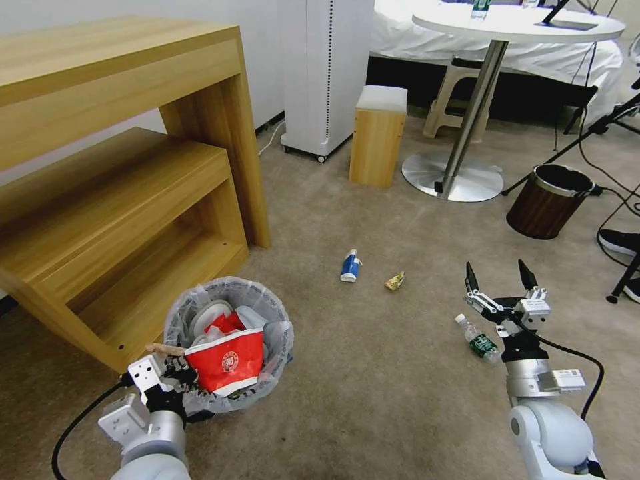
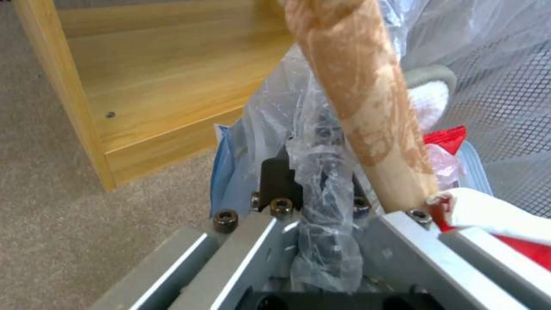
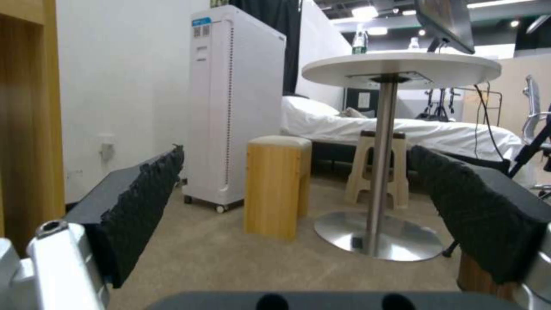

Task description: Pick up the trash bin and place the garbage on the floor into it.

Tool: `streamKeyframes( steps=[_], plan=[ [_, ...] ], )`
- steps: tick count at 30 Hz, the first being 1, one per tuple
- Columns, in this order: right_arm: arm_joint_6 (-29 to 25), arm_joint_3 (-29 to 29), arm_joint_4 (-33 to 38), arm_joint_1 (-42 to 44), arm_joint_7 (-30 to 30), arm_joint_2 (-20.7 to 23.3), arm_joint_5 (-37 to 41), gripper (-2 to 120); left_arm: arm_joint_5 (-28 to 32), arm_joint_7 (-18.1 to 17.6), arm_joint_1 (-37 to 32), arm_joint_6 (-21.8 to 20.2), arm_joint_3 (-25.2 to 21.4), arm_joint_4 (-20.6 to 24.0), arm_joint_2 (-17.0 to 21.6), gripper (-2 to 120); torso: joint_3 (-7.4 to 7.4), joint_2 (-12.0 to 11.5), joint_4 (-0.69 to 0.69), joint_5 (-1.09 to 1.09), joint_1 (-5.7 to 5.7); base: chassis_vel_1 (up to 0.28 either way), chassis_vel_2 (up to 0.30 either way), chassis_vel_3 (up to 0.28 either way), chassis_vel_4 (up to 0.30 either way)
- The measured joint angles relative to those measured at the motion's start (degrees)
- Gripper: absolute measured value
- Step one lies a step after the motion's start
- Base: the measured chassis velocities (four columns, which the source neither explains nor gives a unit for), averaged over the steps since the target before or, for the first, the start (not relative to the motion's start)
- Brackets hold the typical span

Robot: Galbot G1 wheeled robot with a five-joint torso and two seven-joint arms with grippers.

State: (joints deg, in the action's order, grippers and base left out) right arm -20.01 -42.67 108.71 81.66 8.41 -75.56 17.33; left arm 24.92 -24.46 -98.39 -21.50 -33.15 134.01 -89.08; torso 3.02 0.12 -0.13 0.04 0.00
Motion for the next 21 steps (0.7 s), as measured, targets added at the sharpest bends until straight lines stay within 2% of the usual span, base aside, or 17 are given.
streamKeyframes(
  steps=[11,21],
  plan=[
    [0.1,0.3,-0.2,0.0,-0.5,-0.1,0.3,100,0.6,0.2,-0.2,-0.2,-0.1,0.0,0.1,1,-0.01,0.0,-0.01,0.00,0.00,-0.037,0.032,0.033,-0.035],
    [0.2,0.8,-0.5,0.2,-1.4,0.1,0.3,100,0.6,0.6,-0.4,0.0,-0.1,-0.1,0.1,1,0.01,0.0,-0.01,-0.01,0.00,-0.204,0.210,0.200,-0.203]
  ],
)
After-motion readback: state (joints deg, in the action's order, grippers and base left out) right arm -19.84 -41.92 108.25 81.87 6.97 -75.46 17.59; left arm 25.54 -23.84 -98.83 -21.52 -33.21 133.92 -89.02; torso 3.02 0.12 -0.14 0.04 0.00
